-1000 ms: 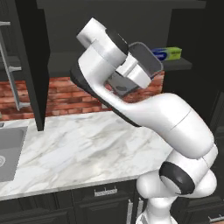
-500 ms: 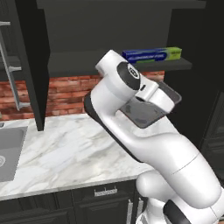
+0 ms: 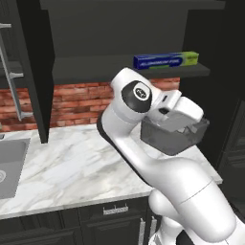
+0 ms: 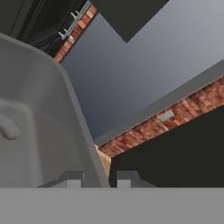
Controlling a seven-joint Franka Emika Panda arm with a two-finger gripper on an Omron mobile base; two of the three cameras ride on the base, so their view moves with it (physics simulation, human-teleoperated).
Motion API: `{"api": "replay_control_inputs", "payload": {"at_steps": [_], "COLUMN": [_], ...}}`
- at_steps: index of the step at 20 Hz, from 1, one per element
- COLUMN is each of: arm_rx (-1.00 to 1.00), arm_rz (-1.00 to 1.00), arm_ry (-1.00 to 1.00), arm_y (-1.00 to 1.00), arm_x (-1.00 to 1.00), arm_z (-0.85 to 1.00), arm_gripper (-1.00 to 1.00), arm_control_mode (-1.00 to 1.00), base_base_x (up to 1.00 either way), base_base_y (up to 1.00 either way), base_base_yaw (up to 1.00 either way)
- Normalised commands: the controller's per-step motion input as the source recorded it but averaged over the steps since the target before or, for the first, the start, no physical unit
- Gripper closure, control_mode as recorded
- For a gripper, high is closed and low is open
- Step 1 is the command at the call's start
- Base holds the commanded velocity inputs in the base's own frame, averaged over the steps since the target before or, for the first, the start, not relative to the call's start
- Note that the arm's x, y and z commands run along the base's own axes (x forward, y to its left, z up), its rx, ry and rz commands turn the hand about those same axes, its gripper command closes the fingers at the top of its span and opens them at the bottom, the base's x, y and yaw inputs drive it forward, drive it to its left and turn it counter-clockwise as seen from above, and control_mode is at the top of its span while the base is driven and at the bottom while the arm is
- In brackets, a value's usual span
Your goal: Retrieve the tupperware and aluminum foil from the cabinet and place them on the dining counter near the plate with hot dog and sweet potato to prepare for storing leftovers.
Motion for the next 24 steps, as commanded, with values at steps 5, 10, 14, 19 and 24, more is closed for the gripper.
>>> {"api": "replay_control_inputs", "payload": {"at_steps": [5, 10, 14, 19, 24], "arm_rx": [0.0, 0.0, 0.0, 0.0, 0.0], "arm_rz": [0.01, 0.0, 0.0, 0.0, 0.0], "arm_ry": [0.07, 0.0, 0.0, 0.0, 0.0], "arm_y": [0.0, 0.0, 0.0, 0.0, 0.0], "arm_x": [-0.01, 0.0, 0.0, 0.0, 0.0], "arm_z": [0.0, 0.0, 0.0, 0.0, 0.0], "arm_gripper": [1.0, 1.0, 1.0, 1.0, 1.0], "arm_control_mode": [1.0, 1.0, 1.0, 1.0, 1.0], "base_base_x": [-0.25, -0.95, -0.86, -0.1, 0.28], "base_base_y": [0.0, 0.0, 0.0, 0.04, -0.01], "base_base_yaw": [0.12, 0.56, 0.79, 0.93, 0.9]}}
